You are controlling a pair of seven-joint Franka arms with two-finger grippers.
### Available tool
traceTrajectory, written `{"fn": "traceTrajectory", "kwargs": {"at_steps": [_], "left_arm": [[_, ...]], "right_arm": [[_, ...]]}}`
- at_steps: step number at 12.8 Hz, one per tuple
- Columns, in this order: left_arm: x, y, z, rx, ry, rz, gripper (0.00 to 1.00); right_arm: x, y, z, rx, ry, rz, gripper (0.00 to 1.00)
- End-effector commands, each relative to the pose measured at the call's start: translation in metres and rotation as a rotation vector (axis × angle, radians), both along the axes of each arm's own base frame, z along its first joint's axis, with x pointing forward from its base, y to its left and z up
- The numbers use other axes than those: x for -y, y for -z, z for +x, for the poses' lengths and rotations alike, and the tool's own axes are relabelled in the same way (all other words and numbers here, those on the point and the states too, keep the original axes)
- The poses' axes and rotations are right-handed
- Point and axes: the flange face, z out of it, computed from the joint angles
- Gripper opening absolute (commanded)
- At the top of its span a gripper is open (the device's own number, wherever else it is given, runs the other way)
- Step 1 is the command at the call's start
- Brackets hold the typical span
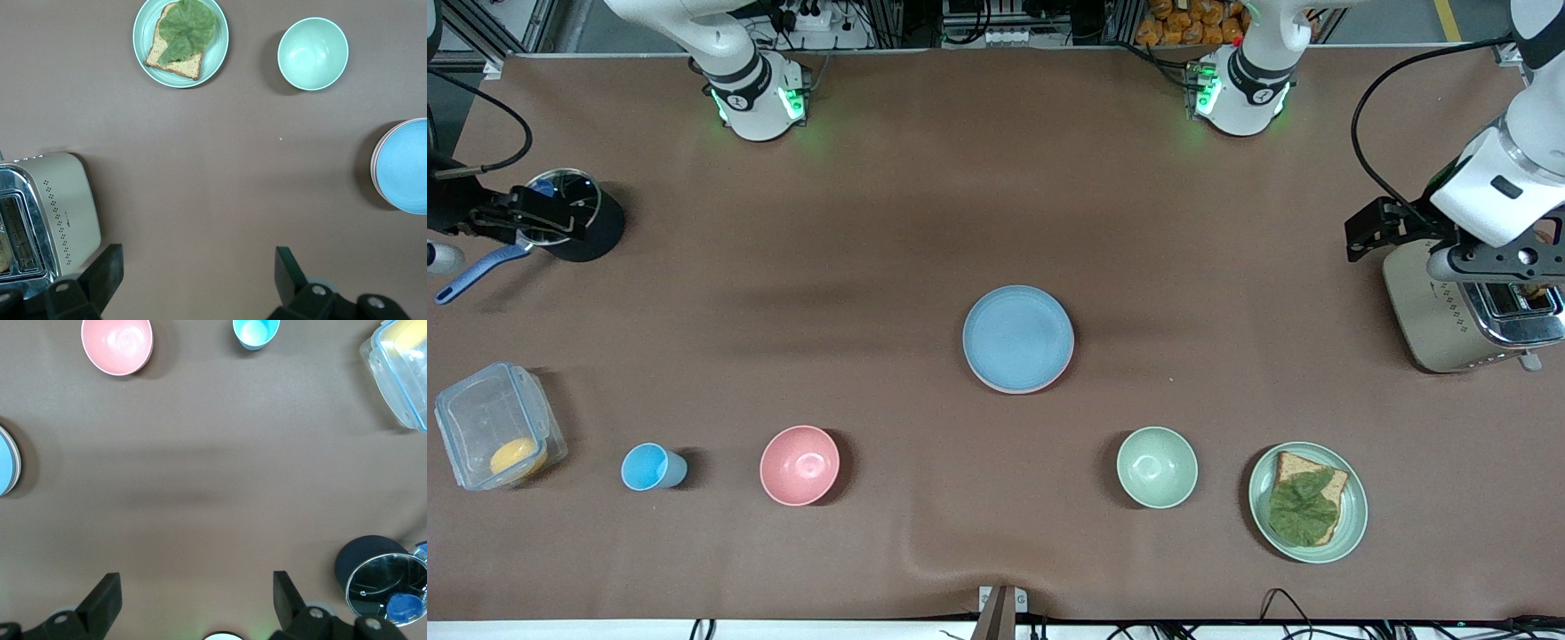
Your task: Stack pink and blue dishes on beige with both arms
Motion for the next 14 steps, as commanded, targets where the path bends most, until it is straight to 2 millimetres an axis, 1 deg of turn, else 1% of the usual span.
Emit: {"fn": "traceTrajectory", "kwargs": {"at_steps": [1,3,5,6,7,9,11,14], "left_arm": [[-0.003,-0.012,-0.005,0.005,0.015,-0.018,1.0],[0.0,-0.013,-0.007,0.002,0.021,-0.016,1.0],[0.0,-0.019,-0.011,0.013,0.024,-0.015,1.0],[-0.001,-0.021,-0.011,0.016,0.027,-0.015,1.0],[-0.002,-0.025,-0.014,0.023,0.027,-0.016,1.0],[-0.002,-0.027,-0.015,0.027,0.027,-0.014,1.0],[-0.002,-0.027,-0.015,0.026,0.029,-0.016,1.0],[-0.003,-0.027,-0.015,0.023,0.022,-0.041,1.0]], "right_arm": [[-0.003,-0.005,-0.002,-0.008,0.008,-0.022,1.0],[-0.004,-0.007,-0.004,-0.011,0.006,-0.021,1.0],[-0.001,-0.005,-0.002,-0.014,0.012,-0.019,1.0],[-0.004,-0.008,-0.003,-0.008,0.006,-0.016,1.0],[-0.007,-0.016,-0.002,0.01,-0.002,-0.017,1.0],[-0.022,-0.029,-0.003,0.025,-0.032,-0.022,1.0],[-0.023,-0.044,-0.008,0.02,-0.018,-0.035,1.0],[-0.021,-0.049,-0.011,0.019,0.022,-0.063,1.0]]}}
